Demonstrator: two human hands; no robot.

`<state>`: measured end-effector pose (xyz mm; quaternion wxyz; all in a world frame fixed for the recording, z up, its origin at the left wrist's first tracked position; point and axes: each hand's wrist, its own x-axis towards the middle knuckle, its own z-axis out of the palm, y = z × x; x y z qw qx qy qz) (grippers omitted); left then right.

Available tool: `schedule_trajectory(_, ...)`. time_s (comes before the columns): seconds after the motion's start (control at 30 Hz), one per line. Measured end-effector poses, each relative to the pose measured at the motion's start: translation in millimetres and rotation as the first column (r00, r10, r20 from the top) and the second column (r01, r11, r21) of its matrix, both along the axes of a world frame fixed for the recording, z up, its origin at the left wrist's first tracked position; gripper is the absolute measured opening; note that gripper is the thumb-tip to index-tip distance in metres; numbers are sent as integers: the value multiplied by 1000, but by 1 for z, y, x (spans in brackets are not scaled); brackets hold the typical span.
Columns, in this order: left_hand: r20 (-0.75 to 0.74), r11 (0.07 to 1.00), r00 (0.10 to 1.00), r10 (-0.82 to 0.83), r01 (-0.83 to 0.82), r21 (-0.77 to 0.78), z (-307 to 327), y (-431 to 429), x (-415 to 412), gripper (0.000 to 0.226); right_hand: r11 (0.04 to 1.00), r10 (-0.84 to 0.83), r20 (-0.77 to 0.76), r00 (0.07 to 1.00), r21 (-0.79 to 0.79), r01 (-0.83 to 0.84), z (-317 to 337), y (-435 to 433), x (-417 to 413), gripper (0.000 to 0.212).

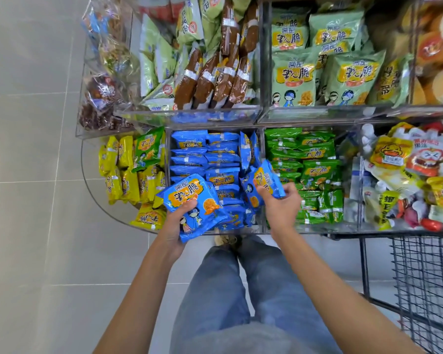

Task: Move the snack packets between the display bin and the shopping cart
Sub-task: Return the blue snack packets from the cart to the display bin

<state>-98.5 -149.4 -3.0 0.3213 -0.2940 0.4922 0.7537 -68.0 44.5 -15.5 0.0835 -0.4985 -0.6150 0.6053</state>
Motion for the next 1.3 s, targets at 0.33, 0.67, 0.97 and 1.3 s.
schedule_trajectory(0.33,-8,999,999,-39,38,-35,0,-10,9,47,759,267,555,788,382,-526,-42,-33,-9,44)
schedule_trajectory(0.67,6,997,998,-70,70,-26,-7,-7,4,48,274,627,655,421,321,-907,-60,-21,6,70)
schedule_trajectory(0.97,-10,988,988,-156,155,-21,-13,3,2,36,596,679,319,662,288,-750,-21,-20,-5,61)
schedule_trajectory(1.3,-7,964,966,-257,255,-75,-8,19,9,64,765,573,-169,802,-241,-597,29,-23,8,41)
